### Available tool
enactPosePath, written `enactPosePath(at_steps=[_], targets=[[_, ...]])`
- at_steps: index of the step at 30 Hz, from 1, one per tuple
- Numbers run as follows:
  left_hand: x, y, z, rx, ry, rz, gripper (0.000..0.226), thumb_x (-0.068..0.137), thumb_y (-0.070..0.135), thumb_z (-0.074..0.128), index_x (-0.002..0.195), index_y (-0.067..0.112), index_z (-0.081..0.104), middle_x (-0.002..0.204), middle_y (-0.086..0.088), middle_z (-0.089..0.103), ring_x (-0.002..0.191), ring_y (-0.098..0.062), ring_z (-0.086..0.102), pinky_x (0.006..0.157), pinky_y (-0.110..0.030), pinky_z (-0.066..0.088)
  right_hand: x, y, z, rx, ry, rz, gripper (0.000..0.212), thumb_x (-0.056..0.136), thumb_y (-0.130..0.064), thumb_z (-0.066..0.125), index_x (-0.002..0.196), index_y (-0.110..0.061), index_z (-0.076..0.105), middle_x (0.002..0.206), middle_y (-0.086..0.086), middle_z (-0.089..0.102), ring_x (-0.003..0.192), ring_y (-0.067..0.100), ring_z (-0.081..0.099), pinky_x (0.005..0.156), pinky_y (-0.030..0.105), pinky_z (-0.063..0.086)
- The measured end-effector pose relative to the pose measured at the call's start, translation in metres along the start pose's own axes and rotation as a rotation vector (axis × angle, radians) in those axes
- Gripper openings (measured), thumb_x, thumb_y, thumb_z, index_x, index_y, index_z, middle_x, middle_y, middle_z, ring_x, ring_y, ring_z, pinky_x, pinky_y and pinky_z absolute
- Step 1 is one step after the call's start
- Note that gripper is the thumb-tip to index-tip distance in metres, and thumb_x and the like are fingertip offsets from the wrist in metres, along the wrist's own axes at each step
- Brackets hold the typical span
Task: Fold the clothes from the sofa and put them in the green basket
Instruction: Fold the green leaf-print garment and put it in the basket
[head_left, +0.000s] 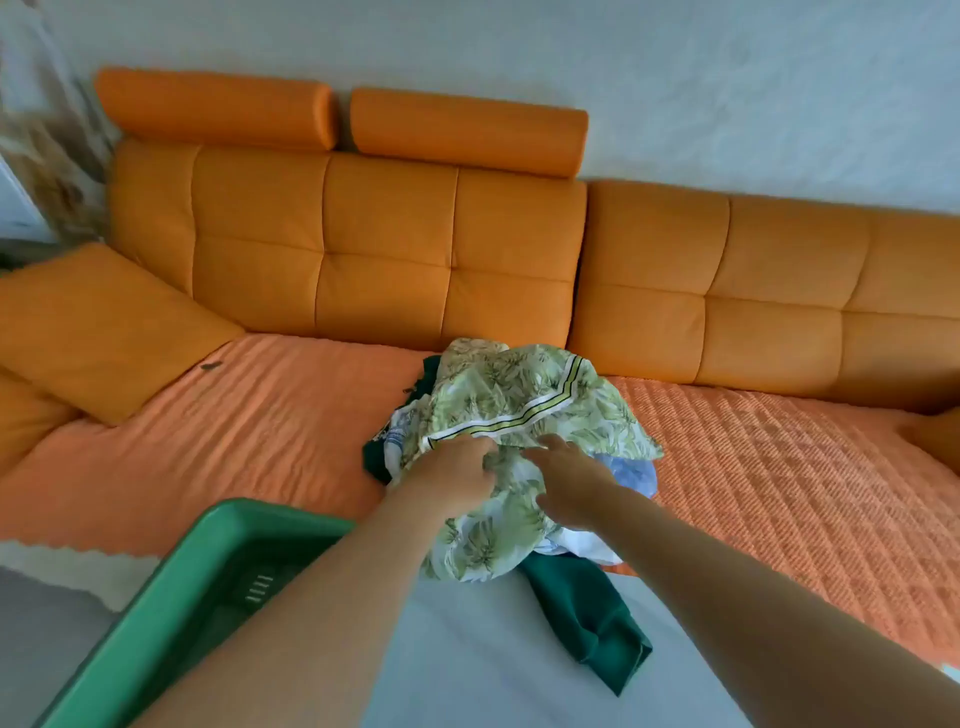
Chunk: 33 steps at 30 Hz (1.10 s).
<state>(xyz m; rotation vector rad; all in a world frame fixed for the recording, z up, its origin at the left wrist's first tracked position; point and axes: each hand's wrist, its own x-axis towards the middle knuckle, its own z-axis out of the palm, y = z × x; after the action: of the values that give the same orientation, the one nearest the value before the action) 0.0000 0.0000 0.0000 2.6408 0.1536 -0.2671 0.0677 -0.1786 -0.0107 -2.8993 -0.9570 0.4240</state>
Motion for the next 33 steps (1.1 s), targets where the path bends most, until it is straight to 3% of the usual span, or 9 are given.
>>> enactPosePath(at_steps=[7, 12, 15, 18, 20, 22, 25, 29, 33], targets=[[0.035, -0.04, 0.117, 0.251, -0.162, -0.044, 0.082, 0.083, 0.049, 0.066, 0.153, 0.028, 0.03, 0.156, -0.003, 0.029, 0.142, -0.031, 0.03, 0.109, -0.048, 0.038, 0.046, 0.015, 0.131, -0.553, 0.001, -0.159, 0.096, 0.089, -0.011, 0.064, 0.159, -0.03, 0.002, 0.163, 0.014, -0.023, 0.152, 0.034, -0.014, 0.119, 0.055, 0.014], [0.04, -0.061, 0.165, 0.382, -0.07, -0.011, 0.128, 0.067, 0.061, 0.079, 0.159, 0.021, 0.0, 0.166, -0.005, -0.002, 0.152, -0.032, -0.001, 0.117, -0.054, 0.026, 0.057, 0.026, 0.169, -0.497, 0.246, -0.214, 0.045, 0.096, -0.022, 0.055, 0.14, -0.031, 0.054, 0.167, 0.006, 0.004, 0.154, 0.026, -0.001, 0.121, 0.052, -0.001], [0.039, -0.064, 0.17, 0.357, 0.041, 0.067, 0.102, 0.075, 0.047, 0.078, 0.157, 0.026, 0.021, 0.16, -0.006, 0.02, 0.147, -0.032, 0.021, 0.113, -0.049, 0.033, 0.047, 0.028, 0.167, -0.215, 0.358, -0.176, 0.04, 0.092, -0.007, 0.05, 0.126, -0.025, 0.059, 0.134, 0.004, 0.06, 0.129, 0.023, 0.052, 0.123, 0.047, 0.008], [0.029, -0.057, 0.166, 0.244, 0.18, 0.091, 0.037, 0.093, 0.023, 0.063, 0.13, 0.02, 0.06, 0.117, -0.007, 0.06, 0.111, -0.03, 0.058, 0.085, -0.037, 0.048, 0.021, 0.025, 0.153, -0.021, 0.385, -0.125, 0.025, 0.092, -0.003, 0.046, 0.107, -0.021, 0.054, 0.078, 0.003, 0.064, 0.076, 0.027, 0.06, 0.109, 0.039, 0.036], [0.01, -0.051, 0.161, 0.152, 0.194, 0.068, 0.02, 0.097, 0.019, 0.057, 0.115, 0.015, 0.065, 0.1, -0.008, 0.064, 0.092, -0.03, 0.062, 0.072, -0.035, 0.047, -0.003, 0.02, 0.145, 0.047, 0.399, -0.109, 0.02, 0.094, -0.008, 0.048, 0.107, -0.022, 0.054, 0.079, 0.006, 0.063, 0.072, 0.027, 0.057, 0.072, 0.035, 0.047], [-0.016, -0.045, 0.155, 0.141, 0.197, 0.084, 0.019, 0.095, 0.018, 0.057, 0.112, 0.013, 0.064, 0.102, -0.011, 0.066, 0.093, -0.032, 0.062, 0.077, -0.039, 0.052, -0.031, 0.014, 0.142, 0.08, 0.405, -0.101, 0.019, 0.096, -0.012, 0.049, 0.11, -0.024, 0.055, 0.082, 0.005, 0.064, 0.072, 0.027, 0.058, 0.058, 0.033, 0.043], [-0.066, -0.034, 0.154, 0.119, 0.178, 0.13, 0.025, 0.096, 0.026, 0.057, 0.116, 0.012, 0.063, 0.108, -0.009, 0.066, 0.103, -0.032, 0.062, 0.084, -0.04, 0.053, -0.08, 0.002, 0.146, 0.119, 0.369, -0.094, 0.021, 0.096, -0.015, 0.048, 0.112, -0.026, 0.057, 0.09, 0.005, 0.066, 0.079, 0.028, 0.061, 0.068, 0.039, 0.053], [-0.133, -0.02, 0.164, 0.133, 0.096, 0.115, 0.009, 0.091, 0.023, 0.062, 0.085, 0.027, 0.057, 0.079, 0.006, 0.053, 0.08, -0.021, 0.057, 0.057, -0.027, 0.04, -0.149, -0.016, 0.162, 0.128, 0.295, -0.041, 0.024, 0.095, -0.016, 0.046, 0.113, -0.026, 0.058, 0.099, 0.005, 0.066, 0.09, 0.029, 0.062, 0.076, 0.041, 0.053], [-0.195, -0.001, 0.181, 0.113, -0.039, 0.086, 0.026, 0.088, 0.015, 0.054, 0.111, 0.024, 0.063, 0.079, 0.005, 0.059, 0.076, -0.016, 0.061, 0.056, -0.024, 0.041, -0.213, -0.029, 0.183, 0.136, 0.269, -0.022, 0.032, 0.092, -0.015, 0.048, 0.119, -0.026, 0.061, 0.112, 0.004, 0.055, 0.099, 0.029, 0.058, 0.08, 0.036, 0.048]])
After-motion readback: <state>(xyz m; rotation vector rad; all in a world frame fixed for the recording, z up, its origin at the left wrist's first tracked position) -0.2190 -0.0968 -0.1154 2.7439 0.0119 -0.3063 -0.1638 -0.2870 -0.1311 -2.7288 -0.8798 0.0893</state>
